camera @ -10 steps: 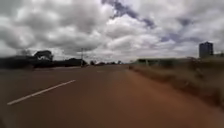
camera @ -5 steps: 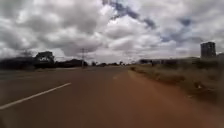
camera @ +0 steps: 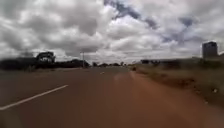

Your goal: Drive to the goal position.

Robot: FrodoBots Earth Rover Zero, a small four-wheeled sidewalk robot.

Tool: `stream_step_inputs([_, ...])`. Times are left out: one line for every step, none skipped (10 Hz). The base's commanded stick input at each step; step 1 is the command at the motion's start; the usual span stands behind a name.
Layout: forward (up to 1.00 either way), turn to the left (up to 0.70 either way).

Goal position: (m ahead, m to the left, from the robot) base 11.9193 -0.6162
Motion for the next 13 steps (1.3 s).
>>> stream_step_inputs([0.85,0.0])
stream_step_inputs([0.85,0.0])
stream_step_inputs([0.85,0.0])
stream_step_inputs([0.85,0.0])
stream_step_inputs([0.85,0.0])
stream_step_inputs([0.85,0.0])
stream_step_inputs([0.85,0.0])
stream_step_inputs([0.85,0.0])
stream_step_inputs([0.85,0.0])
stream_step_inputs([0.85,0.0])
stream_step_inputs([0.85,0.0])
stream_step_inputs([0.85,0.0])
stream_step_inputs([0.85,-0.02])
